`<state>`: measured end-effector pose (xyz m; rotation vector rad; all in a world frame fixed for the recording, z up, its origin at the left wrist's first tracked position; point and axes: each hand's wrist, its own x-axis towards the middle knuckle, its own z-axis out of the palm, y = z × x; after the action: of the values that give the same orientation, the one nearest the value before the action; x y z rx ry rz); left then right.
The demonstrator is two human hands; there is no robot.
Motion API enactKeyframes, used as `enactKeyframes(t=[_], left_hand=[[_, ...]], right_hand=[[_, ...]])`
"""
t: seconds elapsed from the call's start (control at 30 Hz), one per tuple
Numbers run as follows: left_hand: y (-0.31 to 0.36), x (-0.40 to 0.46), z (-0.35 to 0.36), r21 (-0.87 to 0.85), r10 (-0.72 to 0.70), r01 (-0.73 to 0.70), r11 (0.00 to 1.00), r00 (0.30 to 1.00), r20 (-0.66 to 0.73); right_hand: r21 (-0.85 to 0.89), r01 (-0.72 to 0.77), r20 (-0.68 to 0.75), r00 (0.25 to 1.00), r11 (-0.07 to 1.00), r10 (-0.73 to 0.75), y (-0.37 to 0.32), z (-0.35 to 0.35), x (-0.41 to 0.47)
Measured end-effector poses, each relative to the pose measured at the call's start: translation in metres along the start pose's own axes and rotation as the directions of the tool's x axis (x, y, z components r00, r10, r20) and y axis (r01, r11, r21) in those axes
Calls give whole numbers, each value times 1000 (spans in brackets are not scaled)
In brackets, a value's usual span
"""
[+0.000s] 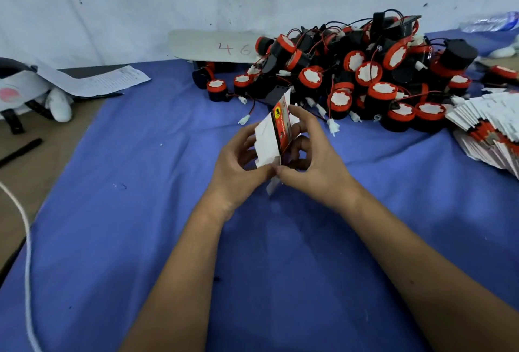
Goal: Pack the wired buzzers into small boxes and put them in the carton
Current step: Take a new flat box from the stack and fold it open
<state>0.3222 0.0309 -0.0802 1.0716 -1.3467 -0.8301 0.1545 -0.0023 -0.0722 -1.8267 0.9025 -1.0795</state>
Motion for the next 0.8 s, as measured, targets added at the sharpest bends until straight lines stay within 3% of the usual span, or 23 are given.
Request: enactKeyframes(t=[0.17,0.43,0.53,0.63,0.8], left_hand=[[-4,0,-2,86,21,-20,996,1000,-17],[-6,0,0,217,31,16,976,977,-211],[-7,2,1,115,-5,38,993,962,-274],[-5,3,8,-112,-130,101,989,948,-289],[-3,1,20,-380,-336,243,893,920,-202]], right_hand=[[247,-47,-72,995,968,67,-2,-3,2],[82,-76,-53,995,994,81,1,-7,6],[-34,-69,-73,995,997,66,1,-6,6],[-61,-60,-147,988,996,51,1,-3,7],[-26,-27,-264,964,999,20,1,-4,9]])
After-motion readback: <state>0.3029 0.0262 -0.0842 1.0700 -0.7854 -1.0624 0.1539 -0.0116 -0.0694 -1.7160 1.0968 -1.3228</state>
